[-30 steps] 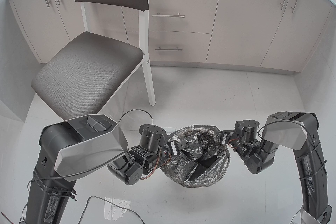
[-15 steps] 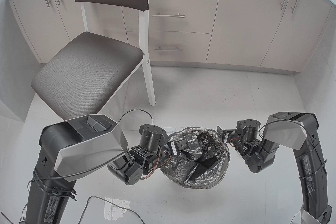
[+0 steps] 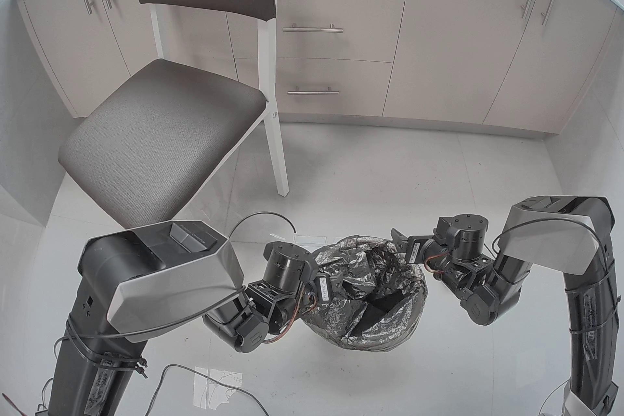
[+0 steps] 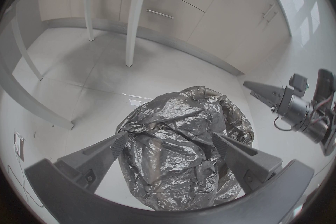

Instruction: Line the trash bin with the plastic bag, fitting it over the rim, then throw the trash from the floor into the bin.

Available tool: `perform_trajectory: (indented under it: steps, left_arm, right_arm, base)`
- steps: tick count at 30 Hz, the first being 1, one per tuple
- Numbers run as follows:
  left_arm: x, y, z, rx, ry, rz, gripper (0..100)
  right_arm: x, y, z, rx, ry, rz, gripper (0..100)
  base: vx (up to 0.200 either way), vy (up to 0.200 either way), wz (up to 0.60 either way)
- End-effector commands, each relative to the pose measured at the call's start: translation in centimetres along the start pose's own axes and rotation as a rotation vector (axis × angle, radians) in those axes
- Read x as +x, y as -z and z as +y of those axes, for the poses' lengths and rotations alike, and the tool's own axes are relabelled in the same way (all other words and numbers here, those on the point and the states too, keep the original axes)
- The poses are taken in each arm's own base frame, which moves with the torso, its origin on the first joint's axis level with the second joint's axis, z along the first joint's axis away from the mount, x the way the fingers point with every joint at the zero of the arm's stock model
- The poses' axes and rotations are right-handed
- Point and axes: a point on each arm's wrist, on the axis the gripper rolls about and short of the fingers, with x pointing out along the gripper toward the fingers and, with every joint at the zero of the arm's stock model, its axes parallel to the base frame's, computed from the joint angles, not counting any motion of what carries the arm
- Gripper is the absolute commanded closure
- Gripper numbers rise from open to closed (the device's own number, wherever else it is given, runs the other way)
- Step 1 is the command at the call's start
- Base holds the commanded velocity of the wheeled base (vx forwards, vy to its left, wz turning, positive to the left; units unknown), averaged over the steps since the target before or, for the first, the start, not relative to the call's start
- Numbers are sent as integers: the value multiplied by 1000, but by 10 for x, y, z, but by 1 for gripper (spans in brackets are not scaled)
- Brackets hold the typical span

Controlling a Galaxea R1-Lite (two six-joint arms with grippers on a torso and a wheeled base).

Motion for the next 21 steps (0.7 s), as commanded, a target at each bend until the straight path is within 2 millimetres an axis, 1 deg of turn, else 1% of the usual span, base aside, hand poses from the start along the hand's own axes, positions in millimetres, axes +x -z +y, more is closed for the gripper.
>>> perform_trajectory:
  steps: [1, 6, 8, 10, 12, 16, 21]
  left_arm:
    - [6, 7, -1, 28, 5, 13, 0]
    - [16, 7, 1, 109, 2, 26, 0]
    - [25, 4, 6, 177, -12, 32, 0]
    - [30, 8, 9, 207, -33, 70, 0]
    - [33, 5, 10, 216, -50, 99, 0]
    - [41, -11, 18, 207, -103, 152, 0]
    - [44, -13, 22, 212, -144, 192, 0]
  right_arm:
    - [-5, -12, 5, 6, -14, -29, 0]
    - [-5, -14, 5, 7, -12, -33, 0]
    - [-5, -13, 4, 7, -12, -33, 0]
    - [-4, -14, 3, 8, -10, -35, 0]
    - [-4, -14, 3, 8, -10, -35, 0]
    - [-4, -14, 3, 9, -8, -36, 0]
    - [-4, -15, 2, 10, -6, -39, 0]
  base:
    - [0, 0, 0]
    - [0, 0, 0]
    - [0, 0, 0]
    - [0, 0, 0]
    - [0, 0, 0]
    - [0, 0, 0]
    - [0, 0, 0]
